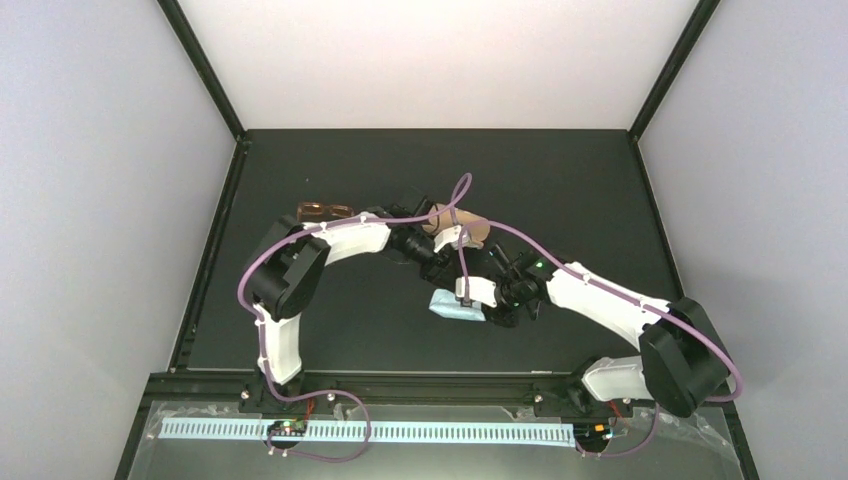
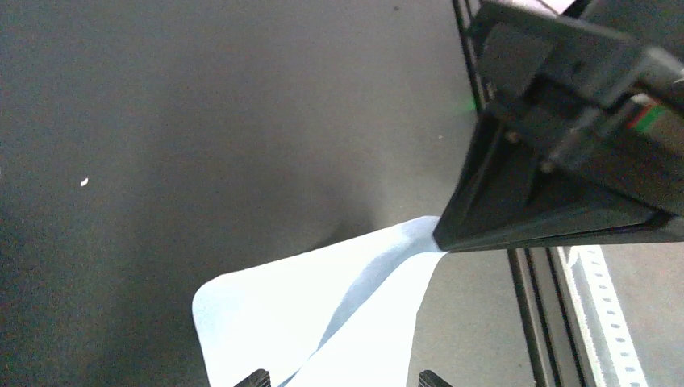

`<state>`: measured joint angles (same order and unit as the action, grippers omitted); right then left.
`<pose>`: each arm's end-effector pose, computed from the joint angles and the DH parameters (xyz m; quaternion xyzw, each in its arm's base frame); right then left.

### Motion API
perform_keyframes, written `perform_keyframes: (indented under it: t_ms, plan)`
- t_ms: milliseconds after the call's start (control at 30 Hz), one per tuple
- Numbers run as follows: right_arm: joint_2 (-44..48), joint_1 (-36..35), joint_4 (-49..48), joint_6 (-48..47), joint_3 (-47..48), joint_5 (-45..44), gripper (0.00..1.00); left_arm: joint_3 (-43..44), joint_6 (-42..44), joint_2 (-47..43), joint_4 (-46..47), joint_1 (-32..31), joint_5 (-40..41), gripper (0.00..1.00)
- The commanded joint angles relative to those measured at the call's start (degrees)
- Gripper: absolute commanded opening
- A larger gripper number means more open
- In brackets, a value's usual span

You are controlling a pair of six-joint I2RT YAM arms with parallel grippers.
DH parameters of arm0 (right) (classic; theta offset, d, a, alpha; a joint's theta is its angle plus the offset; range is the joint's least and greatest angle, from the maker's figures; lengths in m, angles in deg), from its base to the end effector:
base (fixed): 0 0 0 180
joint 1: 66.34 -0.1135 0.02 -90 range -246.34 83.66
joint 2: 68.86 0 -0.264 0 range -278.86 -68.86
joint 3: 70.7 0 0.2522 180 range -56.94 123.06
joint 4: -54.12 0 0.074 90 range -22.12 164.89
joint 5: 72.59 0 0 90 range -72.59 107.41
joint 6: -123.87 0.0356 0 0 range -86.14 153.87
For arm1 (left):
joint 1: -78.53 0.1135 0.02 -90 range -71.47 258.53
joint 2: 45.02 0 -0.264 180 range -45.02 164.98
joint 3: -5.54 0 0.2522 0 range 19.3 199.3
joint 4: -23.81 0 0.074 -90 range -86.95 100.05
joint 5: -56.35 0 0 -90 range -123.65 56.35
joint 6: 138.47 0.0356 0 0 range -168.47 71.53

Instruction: Organize the sunglasses

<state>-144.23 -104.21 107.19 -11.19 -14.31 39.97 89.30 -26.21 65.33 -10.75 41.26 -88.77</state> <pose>0.1690 0.1487 0.1852 -0.6643 0.7057 0.1832 0.1648 0.2870 -0.2551 0.1655 0.5263 0.6881 -0.4731 0.1604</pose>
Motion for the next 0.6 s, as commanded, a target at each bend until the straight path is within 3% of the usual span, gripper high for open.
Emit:
perform_keyframes:
  t_ms: [0, 567]
  plan:
    - [-0.3, -0.3, -0.9, 0.3, -1.2, -1.3, 0.01, 1.9, -1.8, 2.4, -0.9, -0.9, 2.7, 0.48]
    - [-1.5, -0.3, -1.9, 2.9, -0.4, -2.2, 0.01, -0.4, -1.7, 1.2, -4.7, 0.3, 14.3, 0.48]
